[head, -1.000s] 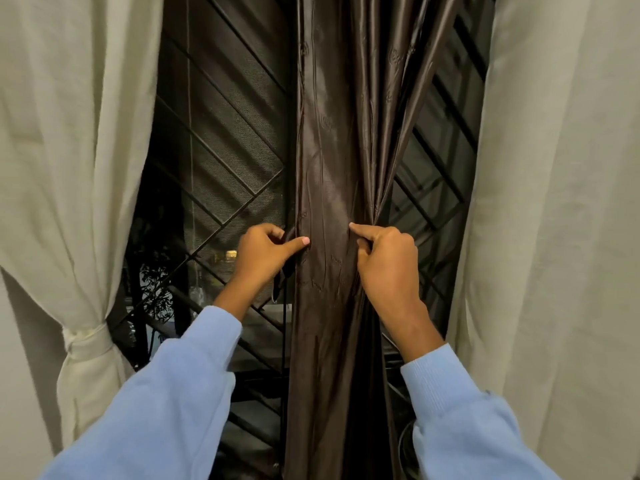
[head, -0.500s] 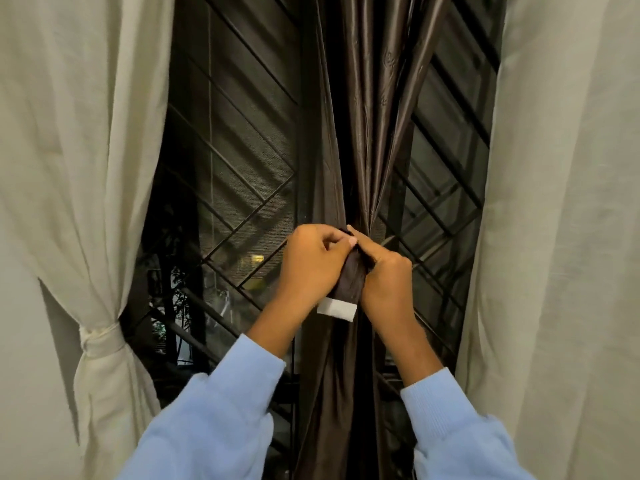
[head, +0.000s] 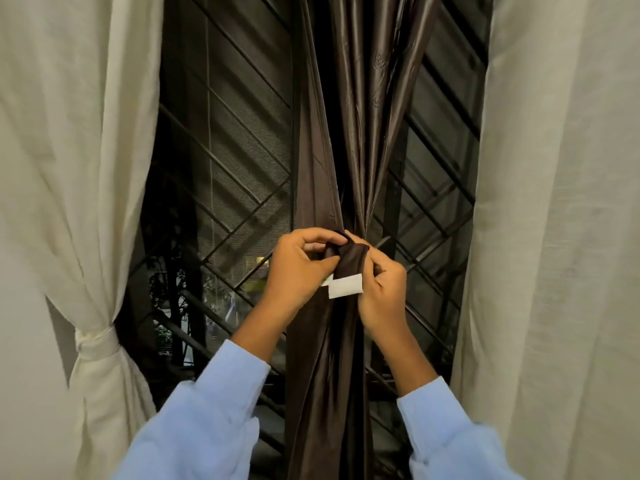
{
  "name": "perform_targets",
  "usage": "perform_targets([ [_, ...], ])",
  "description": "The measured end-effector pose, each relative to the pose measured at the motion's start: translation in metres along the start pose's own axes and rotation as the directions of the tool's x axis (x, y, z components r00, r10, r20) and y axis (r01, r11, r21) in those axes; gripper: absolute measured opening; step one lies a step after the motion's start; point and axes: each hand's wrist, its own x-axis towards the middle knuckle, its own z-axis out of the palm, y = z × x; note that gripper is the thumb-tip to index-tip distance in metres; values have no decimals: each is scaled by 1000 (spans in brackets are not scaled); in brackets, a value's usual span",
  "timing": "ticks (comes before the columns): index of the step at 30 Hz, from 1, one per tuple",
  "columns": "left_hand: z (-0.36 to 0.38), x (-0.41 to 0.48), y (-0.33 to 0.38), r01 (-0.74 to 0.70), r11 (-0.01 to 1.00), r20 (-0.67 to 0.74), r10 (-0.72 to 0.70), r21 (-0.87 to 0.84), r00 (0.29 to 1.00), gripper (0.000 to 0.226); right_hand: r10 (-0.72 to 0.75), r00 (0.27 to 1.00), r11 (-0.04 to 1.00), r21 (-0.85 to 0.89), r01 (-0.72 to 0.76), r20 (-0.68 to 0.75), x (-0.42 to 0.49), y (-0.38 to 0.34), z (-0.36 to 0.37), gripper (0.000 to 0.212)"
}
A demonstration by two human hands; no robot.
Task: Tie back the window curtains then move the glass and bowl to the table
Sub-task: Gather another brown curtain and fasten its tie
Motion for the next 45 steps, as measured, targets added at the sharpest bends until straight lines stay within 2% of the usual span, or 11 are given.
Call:
perform_targets([
  [4,-6,5,-1,-12,999,65,15,-43,998,40,32,998,997,65,-29,-48,-1,2,4,30],
  [10,-26,10,-12,-162,980,149,144,118,978,43,21,984,993,116,0,-178,1,-4,6,18],
  [13,-40,13,-21,-161,967,145,134,195,980,34,33,964,986,164,11,-264,0,-6,6,29],
  [22,-40,17,-39,119,977,-3,-121,-178,993,28,93,962,980,194,-44,-255,0,-11,10,8],
  [26,-37,21,-51,280,878,-24,-313,-388,949,23,141,952,978,188,-91,-271,2,-13,10,14],
  [33,-11,32,-58,413,707,77,-455,-574,887,13,273,922,939,286,-192,-275,-2,-17,18,27],
  [35,-3,35,-54,424,663,85,-479,-617,874,17,357,885,901,359,-243,-298,-3,-14,25,13],
  [36,2,36,-55,430,623,113,-481,-653,870,20,444,842,852,434,-291,-307,-2,-13,28,15],
  [37,6,37,-53,440,584,152,-476,-682,866,23,548,783,778,524,-347,-294,-3,-16,31,23],
  [39,12,38,-52,469,529,230,-455,-708,860,24,654,736,637,652,-412,-173,0,-16,32,16],
  [45,15,48,-44,562,524,308,-495,-640,812,15,664,747,525,725,-446,-21,0,-16,32,18],
])
